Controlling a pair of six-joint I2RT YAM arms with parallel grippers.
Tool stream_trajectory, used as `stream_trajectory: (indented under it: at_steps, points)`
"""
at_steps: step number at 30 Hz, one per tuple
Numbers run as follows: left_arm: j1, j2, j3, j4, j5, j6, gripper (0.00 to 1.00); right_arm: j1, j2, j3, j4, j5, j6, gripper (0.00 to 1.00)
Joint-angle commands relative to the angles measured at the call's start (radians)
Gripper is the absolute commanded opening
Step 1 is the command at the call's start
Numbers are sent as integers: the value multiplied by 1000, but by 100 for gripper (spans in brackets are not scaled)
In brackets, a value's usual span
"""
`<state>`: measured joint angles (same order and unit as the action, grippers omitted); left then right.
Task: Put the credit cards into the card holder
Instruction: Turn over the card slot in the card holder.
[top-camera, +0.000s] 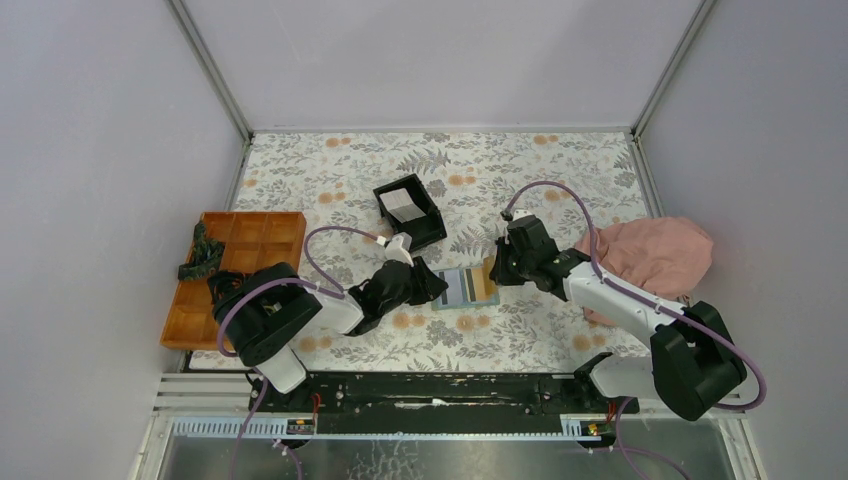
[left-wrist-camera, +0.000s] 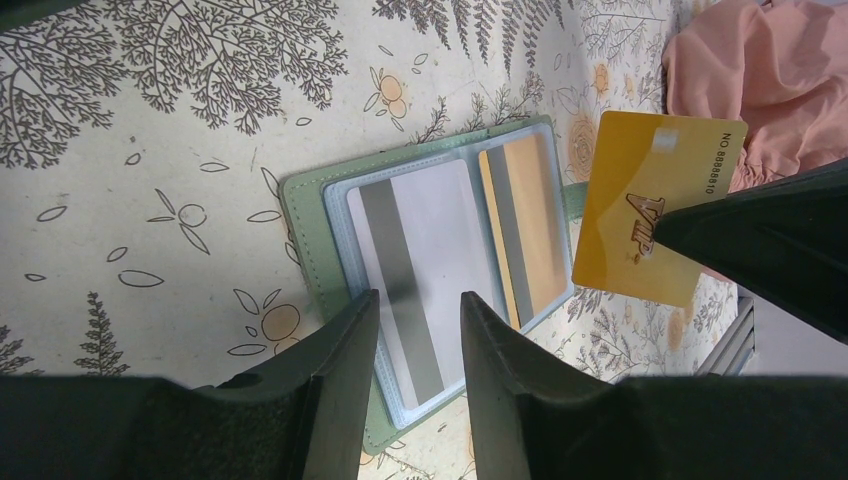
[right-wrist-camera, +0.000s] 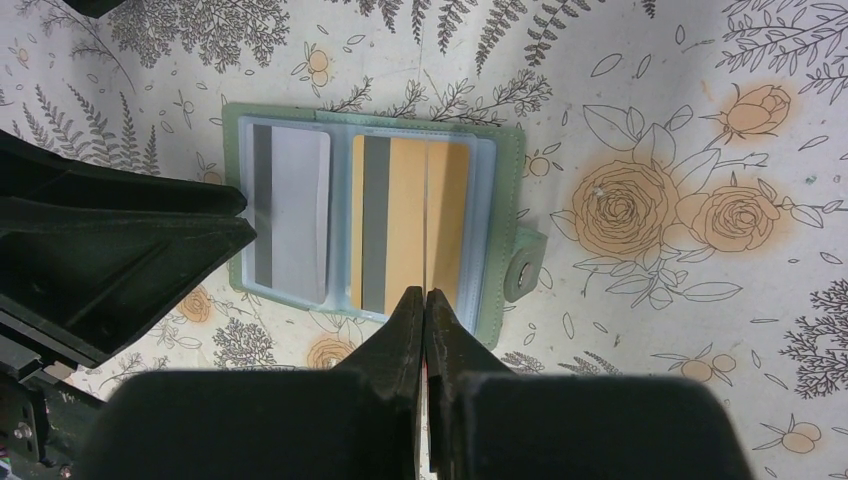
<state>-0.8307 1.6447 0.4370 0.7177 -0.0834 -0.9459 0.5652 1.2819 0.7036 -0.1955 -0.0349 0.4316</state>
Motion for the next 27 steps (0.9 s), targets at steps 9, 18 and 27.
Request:
stream_trajectory:
  at_steps: [9,18,27]
  points:
    - [-5,0,-23,-64,-37,24,43,12,-11,-4,16,74,-12,0]
    - [-5,-3,-24,-69,-41,26,43,12,16,-6,8,100,-29,0]
    - [-5,-2,-18,-73,-42,28,43,12,28,-2,7,94,-37,0]
